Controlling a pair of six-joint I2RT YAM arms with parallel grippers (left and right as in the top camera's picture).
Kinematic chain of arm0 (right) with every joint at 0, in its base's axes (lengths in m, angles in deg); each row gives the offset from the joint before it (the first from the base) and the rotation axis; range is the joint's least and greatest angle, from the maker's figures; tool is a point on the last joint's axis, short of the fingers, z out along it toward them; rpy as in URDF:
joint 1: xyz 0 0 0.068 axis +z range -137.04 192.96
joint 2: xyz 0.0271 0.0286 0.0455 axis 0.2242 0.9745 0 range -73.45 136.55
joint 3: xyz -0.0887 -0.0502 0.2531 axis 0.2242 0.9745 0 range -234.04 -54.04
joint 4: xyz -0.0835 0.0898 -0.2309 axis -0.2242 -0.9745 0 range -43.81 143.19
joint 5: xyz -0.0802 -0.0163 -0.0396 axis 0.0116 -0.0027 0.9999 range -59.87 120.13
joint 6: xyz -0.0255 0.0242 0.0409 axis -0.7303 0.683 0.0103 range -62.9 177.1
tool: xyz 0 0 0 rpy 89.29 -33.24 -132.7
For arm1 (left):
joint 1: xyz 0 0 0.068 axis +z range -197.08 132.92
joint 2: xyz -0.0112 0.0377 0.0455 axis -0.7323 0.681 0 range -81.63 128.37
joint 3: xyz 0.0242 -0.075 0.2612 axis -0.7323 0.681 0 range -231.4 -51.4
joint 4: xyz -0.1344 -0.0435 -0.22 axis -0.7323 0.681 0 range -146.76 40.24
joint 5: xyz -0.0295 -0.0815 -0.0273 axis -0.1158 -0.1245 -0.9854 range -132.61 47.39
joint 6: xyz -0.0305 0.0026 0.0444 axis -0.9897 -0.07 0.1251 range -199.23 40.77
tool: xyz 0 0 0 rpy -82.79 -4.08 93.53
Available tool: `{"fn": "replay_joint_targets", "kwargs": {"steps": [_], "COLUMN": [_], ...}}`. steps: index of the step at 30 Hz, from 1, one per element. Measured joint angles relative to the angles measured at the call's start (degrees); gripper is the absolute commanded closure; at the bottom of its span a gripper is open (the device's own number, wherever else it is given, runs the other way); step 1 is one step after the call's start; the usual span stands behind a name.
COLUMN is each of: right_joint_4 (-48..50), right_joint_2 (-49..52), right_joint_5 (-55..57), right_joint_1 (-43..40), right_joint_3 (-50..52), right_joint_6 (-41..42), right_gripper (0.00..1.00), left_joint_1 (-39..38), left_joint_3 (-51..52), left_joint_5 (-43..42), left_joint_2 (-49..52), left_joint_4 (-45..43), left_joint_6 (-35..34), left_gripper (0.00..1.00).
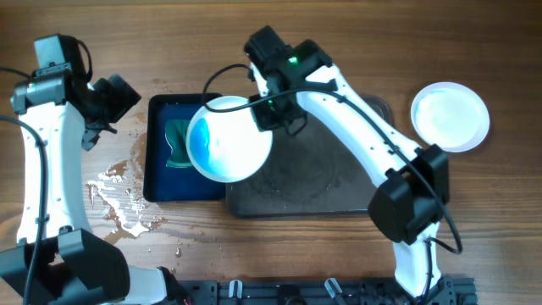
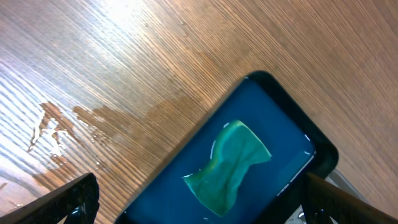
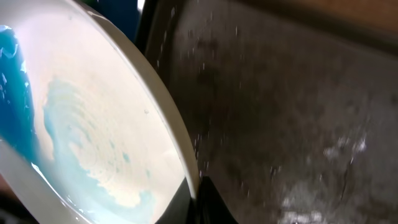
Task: Clean dirty plates on tray and stack at the side
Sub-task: 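Lift the plate with the right gripper and rinse it over the blue tray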
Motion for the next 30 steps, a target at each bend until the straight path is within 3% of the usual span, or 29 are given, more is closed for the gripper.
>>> {"fn": "replay_joint_targets", "kwargs": {"steps": [12,16,20,24,26,30], "right_joint_4": [7.87,10.54,18.29,35.17,41.57,45.57], "right_joint_2": [0.81,0.81,0.81,0.81,0.81,0.81], "right_joint_5": [26.58,41.03,55.28,65.57,68.04,70.44], "right_joint_1": [11.72,18.49,23.43,27.61,29.22,31.01], "right_joint_3": [-3.21,-3.21,-3.30,-3.63,-3.65,-3.74], "right_joint_6": [-1.53,-4.98,-15.65,-34.86,-43.17,-57.88], "right_gripper": [0.96,0.95,0.95,0.95,0.96,0.95], "left_joint_1": [4.59,4.59,4.59,4.59,4.59,4.85], "left_joint_3": [0.00,0.00,0.00,0.00,0.00,0.00], "left_joint_5": [-2.54,-2.62,-2.62,-2.62,-2.62,-2.62], "left_joint_2": [3.21,3.28,3.28,3.28,3.28,3.28], "left_joint_4": [1.46,1.46,1.46,1.46,1.46,1.46], "left_joint_6": [0.00,0.00,0.00,0.00,0.00,0.00], "left_gripper": [0.00,0.00,0.00,0.00,0.00,0.00]}}
